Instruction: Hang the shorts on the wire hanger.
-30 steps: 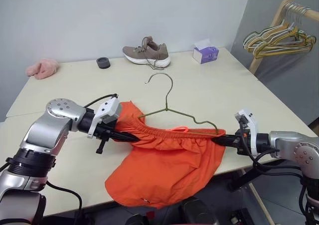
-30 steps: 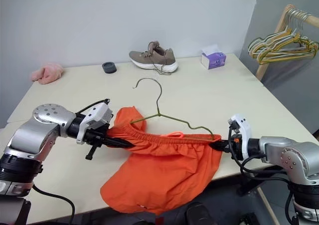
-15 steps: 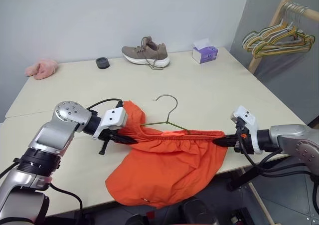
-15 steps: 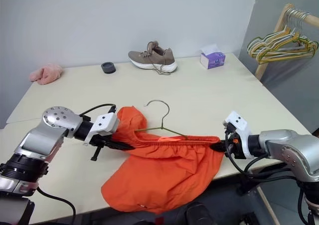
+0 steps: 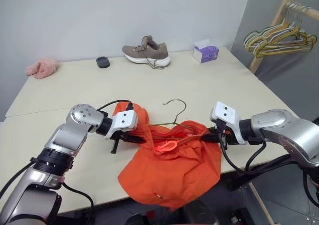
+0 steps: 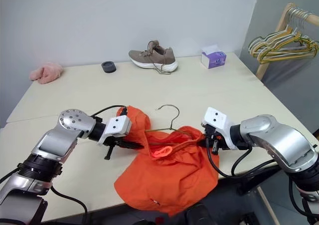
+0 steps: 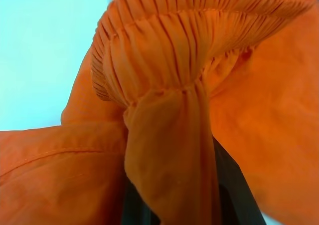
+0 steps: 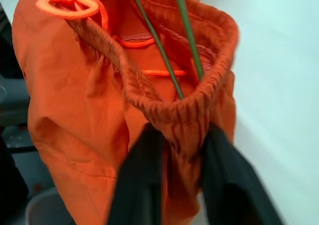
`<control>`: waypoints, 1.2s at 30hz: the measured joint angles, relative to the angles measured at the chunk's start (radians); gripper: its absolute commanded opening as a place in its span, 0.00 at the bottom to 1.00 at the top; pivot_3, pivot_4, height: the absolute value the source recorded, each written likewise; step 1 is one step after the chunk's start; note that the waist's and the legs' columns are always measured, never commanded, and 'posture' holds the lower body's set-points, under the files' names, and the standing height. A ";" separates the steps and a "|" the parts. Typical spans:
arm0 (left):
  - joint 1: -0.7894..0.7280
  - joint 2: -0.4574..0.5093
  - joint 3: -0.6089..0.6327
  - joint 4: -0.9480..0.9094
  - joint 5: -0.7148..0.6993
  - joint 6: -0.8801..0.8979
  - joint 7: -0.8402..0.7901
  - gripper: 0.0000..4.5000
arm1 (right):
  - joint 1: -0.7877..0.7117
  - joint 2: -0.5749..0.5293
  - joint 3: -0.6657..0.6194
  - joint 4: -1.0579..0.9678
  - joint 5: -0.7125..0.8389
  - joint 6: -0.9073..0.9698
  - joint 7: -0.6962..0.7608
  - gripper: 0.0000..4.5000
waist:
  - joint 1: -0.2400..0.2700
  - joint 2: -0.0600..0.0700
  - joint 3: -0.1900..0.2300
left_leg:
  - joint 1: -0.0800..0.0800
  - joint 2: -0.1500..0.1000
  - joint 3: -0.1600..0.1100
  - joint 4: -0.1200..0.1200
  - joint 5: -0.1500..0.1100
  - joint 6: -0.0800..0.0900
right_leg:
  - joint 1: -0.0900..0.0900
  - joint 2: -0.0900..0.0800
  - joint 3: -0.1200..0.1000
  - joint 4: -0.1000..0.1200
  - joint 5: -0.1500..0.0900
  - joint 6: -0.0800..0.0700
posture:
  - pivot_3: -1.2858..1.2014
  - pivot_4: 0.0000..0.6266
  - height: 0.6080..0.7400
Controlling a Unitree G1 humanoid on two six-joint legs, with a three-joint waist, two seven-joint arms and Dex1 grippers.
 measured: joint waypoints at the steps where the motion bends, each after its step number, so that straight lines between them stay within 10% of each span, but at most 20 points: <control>1: 0.002 -0.005 0.000 -0.001 0.000 0.000 0.006 0.00 | 0.000 -0.009 -0.001 -0.011 -0.001 -0.002 0.002 0.52 | 0.000 0.000 0.000 | 0.000 0.000 0.000 0.000 0.000 0.000 | 0.000 0.000 0.000 0.000 0.000 0.000 | 0.39 0.08 1.00; 4: 0.010 -0.018 -0.001 -0.007 0.001 0.002 0.015 0.00 | 0.022 -0.030 -0.006 -0.046 -0.007 -0.003 -0.003 0.75 | 0.000 0.000 0.000 | 0.000 0.000 0.000 0.000 0.000 0.000 | 0.000 0.000 0.000 0.000 0.000 0.000 | 0.39 0.08 1.00; 15: 0.022 -0.021 -0.002 -0.018 0.001 0.004 0.028 0.00 | 0.174 -0.032 -0.075 0.008 -0.046 -0.003 -0.049 0.75 | -0.007 0.000 0.000 | 0.001 0.000 0.000 0.000 0.000 0.000 | 0.001 0.000 0.000 0.000 0.000 0.000 | 0.39 0.07 1.00; 26: 0.020 -0.028 -0.002 -0.016 0.000 0.028 0.027 0.00 | 0.005 0.082 0.164 0.261 -0.200 -0.150 0.074 0.75 | -0.006 0.000 0.000 | 0.001 -0.001 0.000 0.001 0.000 0.000 | 0.001 0.000 0.000 0.001 0.000 0.000 | 0.39 0.05 1.00; 36: 0.020 -0.031 0.002 -0.016 -0.024 0.051 0.018 0.00 | -0.041 0.136 0.201 0.307 -0.285 -0.226 0.150 0.07 | -0.005 0.000 -0.001 | 0.001 -0.001 -0.001 0.001 0.000 0.000 | 0.001 0.000 -0.001 0.002 0.003 -0.004 | 0.39 0.05 1.00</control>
